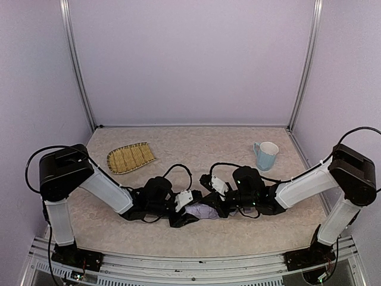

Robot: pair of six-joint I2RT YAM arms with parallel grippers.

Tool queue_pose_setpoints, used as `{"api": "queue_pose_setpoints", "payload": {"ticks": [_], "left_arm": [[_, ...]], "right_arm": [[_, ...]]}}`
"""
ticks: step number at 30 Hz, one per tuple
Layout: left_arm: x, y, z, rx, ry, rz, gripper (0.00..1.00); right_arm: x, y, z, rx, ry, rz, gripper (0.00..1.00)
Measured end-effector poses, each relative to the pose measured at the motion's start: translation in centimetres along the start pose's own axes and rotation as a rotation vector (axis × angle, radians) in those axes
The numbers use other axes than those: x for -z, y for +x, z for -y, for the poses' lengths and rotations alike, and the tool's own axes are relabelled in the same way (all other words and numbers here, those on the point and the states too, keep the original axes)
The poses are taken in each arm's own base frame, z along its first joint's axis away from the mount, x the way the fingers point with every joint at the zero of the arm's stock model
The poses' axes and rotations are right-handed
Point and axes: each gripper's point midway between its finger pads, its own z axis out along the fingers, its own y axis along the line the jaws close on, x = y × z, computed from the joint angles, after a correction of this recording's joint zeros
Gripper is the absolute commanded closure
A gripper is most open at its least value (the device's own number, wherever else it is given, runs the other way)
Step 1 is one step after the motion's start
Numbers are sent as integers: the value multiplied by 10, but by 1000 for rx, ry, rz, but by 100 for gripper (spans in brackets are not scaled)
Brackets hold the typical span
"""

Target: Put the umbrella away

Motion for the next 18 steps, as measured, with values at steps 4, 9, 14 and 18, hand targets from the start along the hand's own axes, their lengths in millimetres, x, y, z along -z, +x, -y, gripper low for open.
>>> {"api": "queue_pose_setpoints", "payload": {"ticks": [4, 9, 14, 18], "left_arm": [[4, 1, -3, -21, -33, 23, 39], [10, 3, -6, -52, -81, 52, 5], [14, 0, -11, -94, -133, 76, 1], [18, -1, -6, -141, -160, 98, 1]], "right_arm": [[-1, -1, -1, 11, -9, 13, 100], [-2, 0, -4, 21, -27, 24, 100], [-4, 0, -6, 33, -35, 28, 100], [-4, 0, -6, 37, -35, 27, 100]]}}
